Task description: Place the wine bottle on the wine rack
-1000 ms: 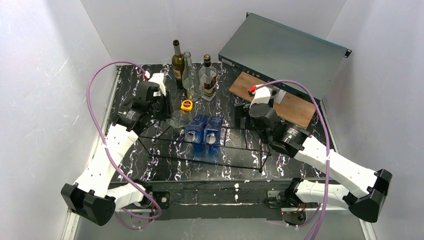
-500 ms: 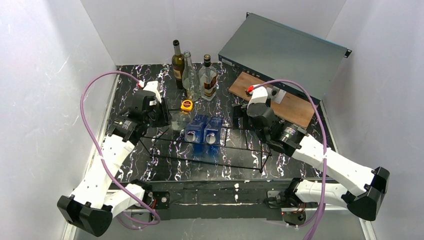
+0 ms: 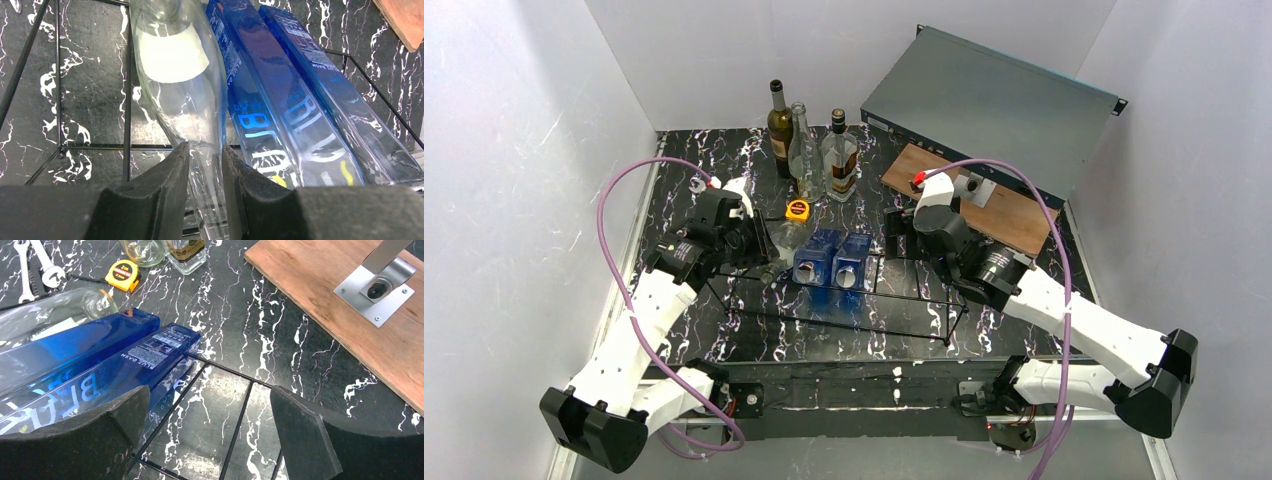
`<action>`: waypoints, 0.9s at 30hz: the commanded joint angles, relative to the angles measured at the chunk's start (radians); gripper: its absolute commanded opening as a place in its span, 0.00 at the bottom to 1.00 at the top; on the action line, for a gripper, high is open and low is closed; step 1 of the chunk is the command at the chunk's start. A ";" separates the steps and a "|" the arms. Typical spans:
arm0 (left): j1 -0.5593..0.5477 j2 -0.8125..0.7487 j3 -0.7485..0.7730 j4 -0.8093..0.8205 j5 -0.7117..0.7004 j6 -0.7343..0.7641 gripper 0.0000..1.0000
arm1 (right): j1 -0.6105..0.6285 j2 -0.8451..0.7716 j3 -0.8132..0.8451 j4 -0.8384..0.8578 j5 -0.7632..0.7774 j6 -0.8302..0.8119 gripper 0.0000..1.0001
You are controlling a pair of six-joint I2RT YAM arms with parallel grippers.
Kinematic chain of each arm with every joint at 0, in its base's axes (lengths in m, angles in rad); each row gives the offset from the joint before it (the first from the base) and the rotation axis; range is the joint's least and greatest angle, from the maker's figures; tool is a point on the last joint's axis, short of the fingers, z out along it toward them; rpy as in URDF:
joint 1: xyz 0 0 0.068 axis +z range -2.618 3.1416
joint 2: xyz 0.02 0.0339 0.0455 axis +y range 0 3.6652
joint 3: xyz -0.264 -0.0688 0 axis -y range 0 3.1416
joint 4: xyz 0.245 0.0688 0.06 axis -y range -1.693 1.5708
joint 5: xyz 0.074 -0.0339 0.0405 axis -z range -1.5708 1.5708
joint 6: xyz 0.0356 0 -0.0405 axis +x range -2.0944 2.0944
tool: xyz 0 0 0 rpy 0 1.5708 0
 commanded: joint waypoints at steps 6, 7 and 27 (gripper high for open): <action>-0.013 0.003 0.021 -0.087 0.011 0.006 0.11 | -0.009 0.010 0.032 0.050 -0.007 -0.009 1.00; -0.013 0.008 0.027 -0.092 0.006 0.012 0.14 | -0.010 0.009 0.031 0.049 -0.006 -0.009 1.00; -0.013 -0.015 0.192 -0.175 -0.045 0.098 0.59 | -0.017 0.186 0.200 0.187 -0.096 -0.092 1.00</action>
